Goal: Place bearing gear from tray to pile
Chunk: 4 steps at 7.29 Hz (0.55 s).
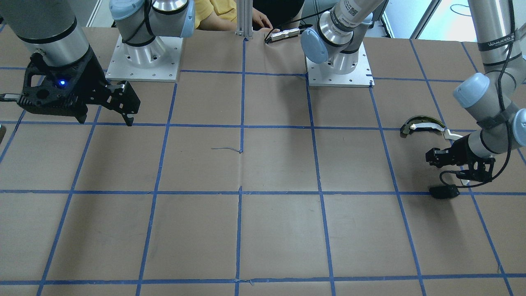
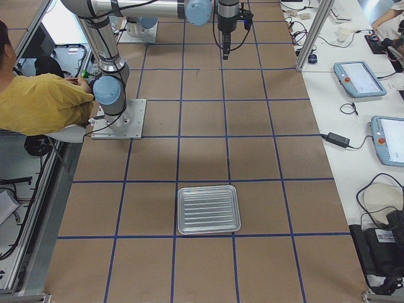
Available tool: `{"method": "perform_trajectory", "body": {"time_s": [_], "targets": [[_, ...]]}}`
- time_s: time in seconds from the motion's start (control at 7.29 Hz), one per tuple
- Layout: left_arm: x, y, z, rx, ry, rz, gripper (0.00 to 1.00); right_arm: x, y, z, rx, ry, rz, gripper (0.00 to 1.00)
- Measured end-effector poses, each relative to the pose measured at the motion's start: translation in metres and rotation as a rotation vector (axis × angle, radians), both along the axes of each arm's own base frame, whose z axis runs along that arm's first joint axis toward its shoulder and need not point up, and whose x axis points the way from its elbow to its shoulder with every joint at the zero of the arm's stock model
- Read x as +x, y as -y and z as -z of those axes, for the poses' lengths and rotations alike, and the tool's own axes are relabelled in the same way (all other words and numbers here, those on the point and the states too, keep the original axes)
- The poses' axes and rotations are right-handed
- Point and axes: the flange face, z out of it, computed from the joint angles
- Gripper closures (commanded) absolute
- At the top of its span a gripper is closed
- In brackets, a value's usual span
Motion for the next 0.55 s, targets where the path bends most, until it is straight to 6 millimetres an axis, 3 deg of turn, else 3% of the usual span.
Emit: {"method": "perform_trajectory", "body": {"time_s": [0.14,0.27,0.55], "targets": [[0.0004,-0.0006,0.0001,0.007,0.001,-0.001,0.14,0.0000,0.0000,0.0000,0.000,0.000,0.000,0.00],[0.0003,-0.0015,0.0008,0.017,-0.001,-0.001,0.00,-0.0005,0.0001,0.0001,0.000,0.000,0.001,0.00],[0.0009,-0.0030,-0.0006,0.036,0.005,0.003,0.00,-0.0018,0.0004,0.0002,0.000,0.001,0.003,0.00]]}}
